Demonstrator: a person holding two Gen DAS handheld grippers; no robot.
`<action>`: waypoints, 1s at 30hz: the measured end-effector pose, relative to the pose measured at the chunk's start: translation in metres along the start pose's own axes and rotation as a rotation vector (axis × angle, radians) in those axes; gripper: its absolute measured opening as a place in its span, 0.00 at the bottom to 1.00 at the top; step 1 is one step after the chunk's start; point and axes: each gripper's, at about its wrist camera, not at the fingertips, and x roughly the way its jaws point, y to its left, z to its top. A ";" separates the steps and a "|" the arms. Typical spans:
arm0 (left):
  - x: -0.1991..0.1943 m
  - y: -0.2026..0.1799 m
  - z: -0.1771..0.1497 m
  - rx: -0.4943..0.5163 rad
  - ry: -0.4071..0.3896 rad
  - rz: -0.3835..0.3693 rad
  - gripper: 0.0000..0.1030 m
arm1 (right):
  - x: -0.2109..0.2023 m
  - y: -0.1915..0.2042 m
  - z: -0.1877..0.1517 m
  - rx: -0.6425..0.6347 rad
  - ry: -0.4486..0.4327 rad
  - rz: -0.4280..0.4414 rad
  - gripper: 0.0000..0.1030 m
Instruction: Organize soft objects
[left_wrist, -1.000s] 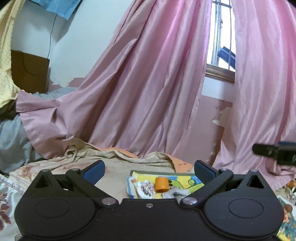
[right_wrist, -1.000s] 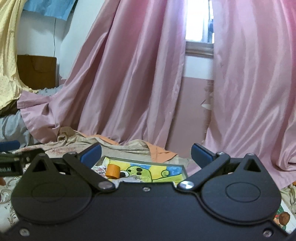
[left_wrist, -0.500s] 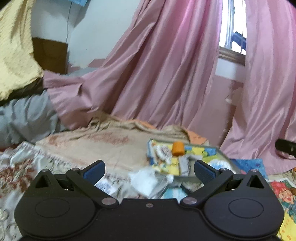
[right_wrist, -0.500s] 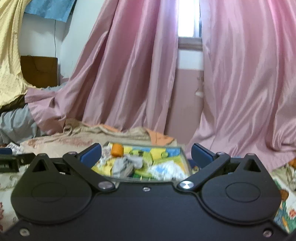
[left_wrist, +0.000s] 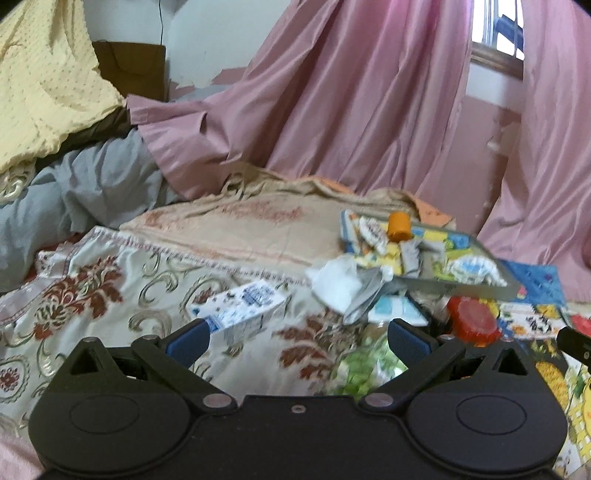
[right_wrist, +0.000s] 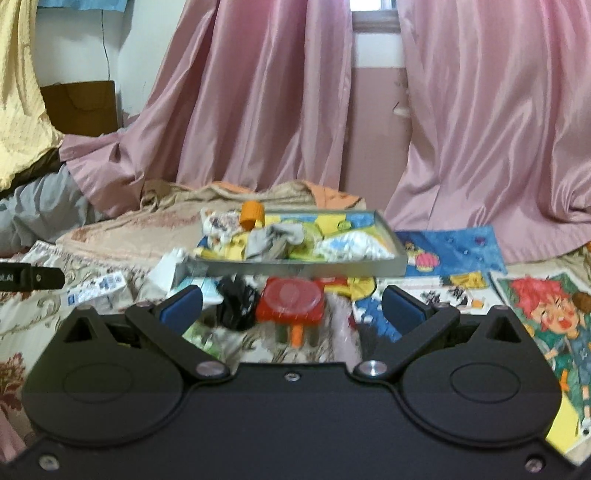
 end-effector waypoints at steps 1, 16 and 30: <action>0.000 0.000 -0.001 0.002 0.012 0.005 0.99 | -0.002 0.003 -0.005 -0.002 0.009 0.003 1.00; 0.011 0.014 -0.015 -0.043 0.182 0.106 0.99 | 0.033 0.033 -0.045 -0.035 0.149 0.077 1.00; 0.019 0.013 -0.017 -0.033 0.241 0.162 0.99 | 0.062 0.043 -0.048 -0.039 0.210 0.167 1.00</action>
